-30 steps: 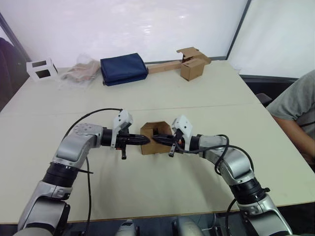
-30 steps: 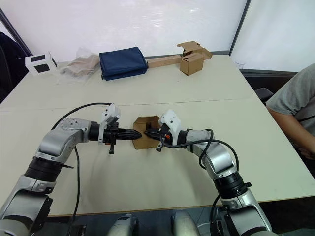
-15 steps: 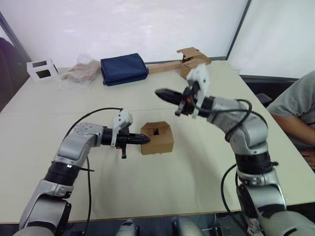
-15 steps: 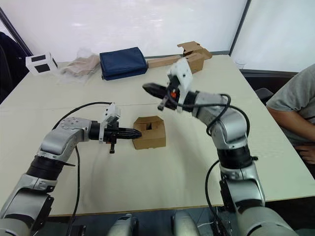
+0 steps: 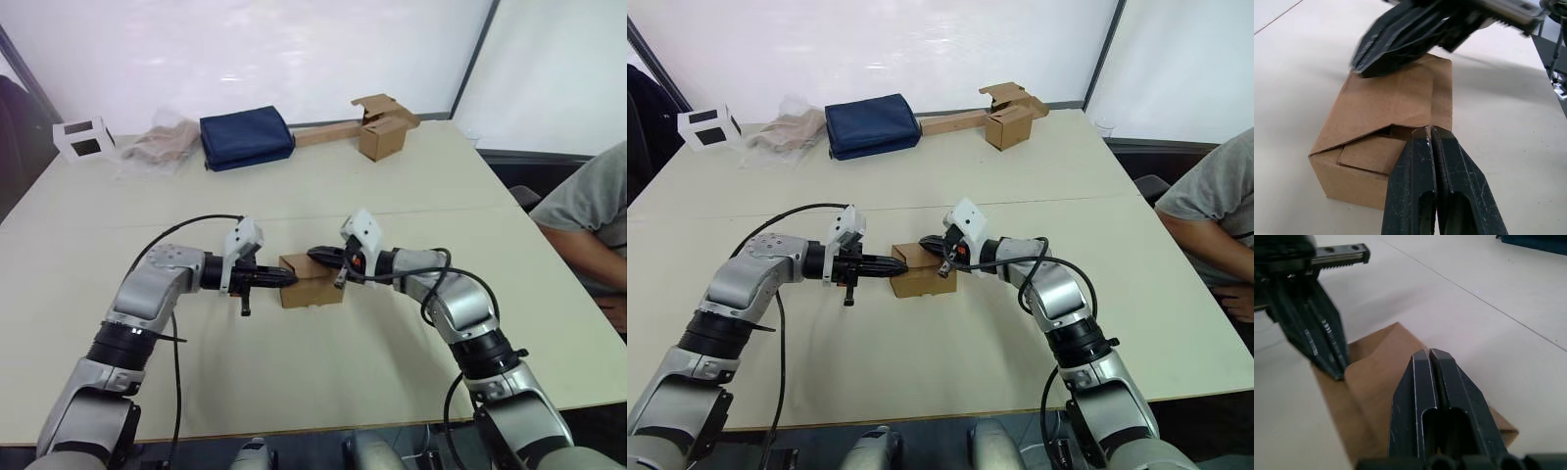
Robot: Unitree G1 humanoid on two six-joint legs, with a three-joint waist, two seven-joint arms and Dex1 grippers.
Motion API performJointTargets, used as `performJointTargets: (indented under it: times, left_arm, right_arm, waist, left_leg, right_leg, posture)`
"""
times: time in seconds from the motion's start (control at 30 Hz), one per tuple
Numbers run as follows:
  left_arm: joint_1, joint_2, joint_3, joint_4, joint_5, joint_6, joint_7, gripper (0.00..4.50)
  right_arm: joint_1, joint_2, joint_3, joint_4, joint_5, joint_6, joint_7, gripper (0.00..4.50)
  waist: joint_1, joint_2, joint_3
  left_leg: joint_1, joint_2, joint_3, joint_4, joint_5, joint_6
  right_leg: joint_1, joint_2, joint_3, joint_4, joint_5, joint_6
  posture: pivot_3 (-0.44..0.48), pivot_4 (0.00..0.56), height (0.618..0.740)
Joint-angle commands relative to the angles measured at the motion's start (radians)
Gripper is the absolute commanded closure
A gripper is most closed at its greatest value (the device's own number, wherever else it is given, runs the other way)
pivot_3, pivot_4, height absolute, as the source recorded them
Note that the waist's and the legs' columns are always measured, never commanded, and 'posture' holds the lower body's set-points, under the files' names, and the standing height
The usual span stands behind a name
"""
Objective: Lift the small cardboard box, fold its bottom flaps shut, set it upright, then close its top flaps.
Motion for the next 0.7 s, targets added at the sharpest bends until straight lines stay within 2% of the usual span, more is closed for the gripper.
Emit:
performJointTargets:
  times: [0.03, 0.3, 0.43, 0.7]
  left_arm:
    - [-0.006, 0.011, 0.03, -0.003, -0.03, -0.001, -0.021, 4.42]
    - [-0.181, -0.011, 0.119, 0.099, -0.135, 0.068, -0.039, 4.42]
    - [-0.24, -0.068, 0.059, 0.223, -0.05, -0.031, -0.028, 4.42]
    - [-0.269, -0.139, -0.014, 0.403, 0.066, -0.181, -0.048, 4.42]
  right_arm:
    - [0.01, -0.006, 0.013, -0.031, -0.028, 0.001, -0.011, 4.5]
    - [0.006, 0.001, 0.004, -0.041, -0.044, 0.016, -0.029, 4.5]
    - [0.014, -0.013, -0.002, -0.097, -0.033, 0.044, -0.022, 4.5]
    - [0.02, -0.033, -0.022, -0.221, -0.001, 0.132, -0.027, 4.5]
  waist:
    - [0.0, 0.0, 0.0]
    - [0.003, 0.0, 0.0]
    - [0.002, 0.0, 0.0]
    - [-0.001, 0.0, 0.0]
  left_leg:
    - [0.0, 0.0, 0.0, 0.0, 0.0, 0.0]
    - [0.0, 0.0, 0.0, 0.001, 0.0, 0.0]
    - [0.0, 0.0, 0.0, 0.0, 0.0, 0.0]
    - [-0.001, 0.0, 0.0, 0.0, 0.0, 0.0]
  right_leg:
    - [0.0, 0.0, 0.0, 0.0, 0.0, 0.0]
    - [0.001, 0.0, 0.0, 0.0, 0.0, 0.0]
    - [0.001, 0.0, 0.0, 0.0, 0.0, 0.0]
    - [-0.001, 0.0, 0.0, 0.0, 0.0, 0.0]
  posture:
    - [0.0, 0.15, 0.74]
    - [0.0, 0.15, 0.74]
    - [0.0, 0.15, 0.74]
    - [0.0, 0.15, 0.74]
